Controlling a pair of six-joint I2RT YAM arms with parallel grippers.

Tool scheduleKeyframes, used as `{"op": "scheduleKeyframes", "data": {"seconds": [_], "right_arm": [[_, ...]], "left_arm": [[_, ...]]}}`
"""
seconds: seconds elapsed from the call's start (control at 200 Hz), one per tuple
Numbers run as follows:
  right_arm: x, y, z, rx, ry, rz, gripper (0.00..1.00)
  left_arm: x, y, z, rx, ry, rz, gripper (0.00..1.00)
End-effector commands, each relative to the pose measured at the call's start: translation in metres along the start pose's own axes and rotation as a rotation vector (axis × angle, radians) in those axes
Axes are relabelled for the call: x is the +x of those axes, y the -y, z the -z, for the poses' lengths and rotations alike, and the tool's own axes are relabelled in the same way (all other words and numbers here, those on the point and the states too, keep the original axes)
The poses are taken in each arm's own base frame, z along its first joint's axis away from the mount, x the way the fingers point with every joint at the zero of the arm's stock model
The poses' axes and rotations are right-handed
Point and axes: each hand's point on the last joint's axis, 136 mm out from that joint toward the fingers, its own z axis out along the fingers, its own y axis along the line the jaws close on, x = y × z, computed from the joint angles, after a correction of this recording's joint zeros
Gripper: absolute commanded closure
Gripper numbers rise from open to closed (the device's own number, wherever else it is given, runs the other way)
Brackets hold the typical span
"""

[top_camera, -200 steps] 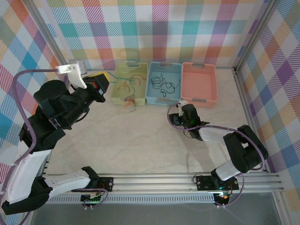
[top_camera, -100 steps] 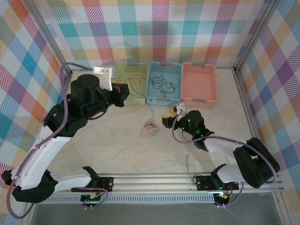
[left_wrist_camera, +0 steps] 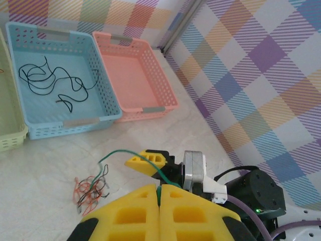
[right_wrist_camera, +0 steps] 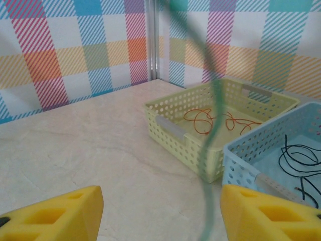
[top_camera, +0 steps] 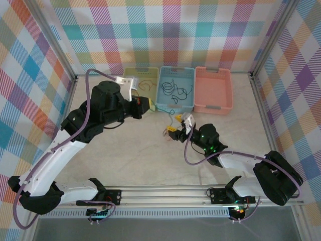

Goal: Untangle the cables

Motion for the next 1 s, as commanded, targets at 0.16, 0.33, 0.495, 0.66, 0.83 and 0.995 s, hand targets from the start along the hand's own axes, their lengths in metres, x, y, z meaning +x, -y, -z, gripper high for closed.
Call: {"op": "scheduleKeyframes", "data": {"seconds": [0.16,0.33,0.495,0.66,0.83,0.995], "right_arm": [[-0.01,0.009,-0.005,0.049,0.072,0.054,0.37],[-0.003,0.004,-0.015,0.009,0.055,0.057,0.37],[0.0,0.01,-0.018,0.043,0.056,0.056,0.41],[0.006,0.009,-0.021,0.032,0.032,0.052,0.57],[0.01,0.008,-0.022,0.024,0.018,0.05,0.75],[0.013,0.005,-0.023,0.008,0.001,0.047,0.8]], "left_arm": [[-0.001,0.025,0.011,0.137,-0.022,0.023,1.0],[-0.002,0.038,0.02,0.201,-0.033,0.03,1.0],[-0.003,0.054,0.031,0.279,-0.051,0.038,1.0],[-0.011,0.063,0.047,0.302,-0.03,0.025,1.0],[-0.024,0.069,0.065,0.307,0.011,0.002,1.0],[-0.035,0.069,0.076,0.282,0.055,-0.015,1.0]]}}
